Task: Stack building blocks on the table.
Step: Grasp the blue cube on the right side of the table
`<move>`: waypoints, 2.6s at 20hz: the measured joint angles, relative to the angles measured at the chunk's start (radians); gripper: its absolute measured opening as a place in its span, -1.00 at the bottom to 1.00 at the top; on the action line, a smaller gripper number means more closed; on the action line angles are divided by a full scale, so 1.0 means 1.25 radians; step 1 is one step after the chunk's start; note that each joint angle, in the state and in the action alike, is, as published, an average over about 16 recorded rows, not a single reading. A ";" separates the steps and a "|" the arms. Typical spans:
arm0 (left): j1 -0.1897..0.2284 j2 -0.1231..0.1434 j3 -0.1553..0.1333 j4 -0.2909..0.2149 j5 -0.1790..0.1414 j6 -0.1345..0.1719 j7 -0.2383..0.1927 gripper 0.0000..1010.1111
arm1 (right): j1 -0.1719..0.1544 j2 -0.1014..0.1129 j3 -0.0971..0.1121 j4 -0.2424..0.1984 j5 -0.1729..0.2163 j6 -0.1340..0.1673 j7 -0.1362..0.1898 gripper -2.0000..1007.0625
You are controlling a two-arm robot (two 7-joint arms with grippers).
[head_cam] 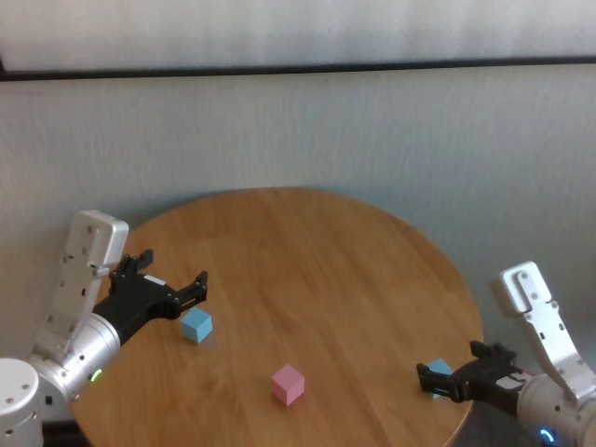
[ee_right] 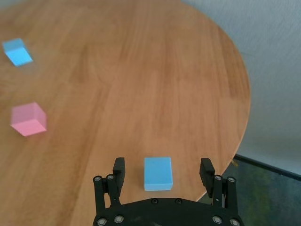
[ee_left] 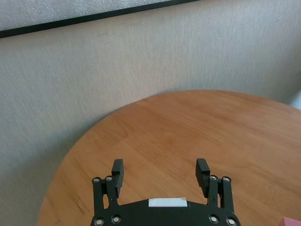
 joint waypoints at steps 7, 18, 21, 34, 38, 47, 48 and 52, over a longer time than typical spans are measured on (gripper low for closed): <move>0.000 0.000 0.001 0.000 0.000 0.000 0.000 0.98 | 0.033 -0.022 -0.020 0.046 -0.029 0.017 0.014 0.99; -0.001 0.000 0.001 0.000 0.000 0.000 0.000 0.98 | 0.072 -0.049 -0.023 0.098 -0.046 0.040 0.045 0.99; -0.001 0.000 0.001 0.000 0.000 0.000 0.000 0.98 | 0.074 -0.052 -0.020 0.102 -0.048 0.048 0.052 0.99; -0.001 0.000 0.001 0.000 0.000 0.000 0.000 0.98 | 0.080 -0.056 -0.014 0.112 -0.064 0.073 0.077 0.99; -0.001 0.000 0.001 0.000 0.000 0.000 0.000 0.98 | 0.082 -0.058 -0.014 0.115 -0.068 0.076 0.082 0.99; -0.001 0.000 0.001 0.000 0.000 0.000 0.000 0.98 | 0.085 -0.060 -0.015 0.117 -0.071 0.077 0.086 0.98; -0.001 0.000 0.001 0.000 0.000 0.000 0.000 0.98 | 0.085 -0.060 -0.015 0.117 -0.071 0.077 0.086 0.98; -0.001 0.000 0.001 0.000 0.000 0.000 0.000 0.98 | 0.085 -0.060 -0.015 0.116 -0.071 0.077 0.085 0.92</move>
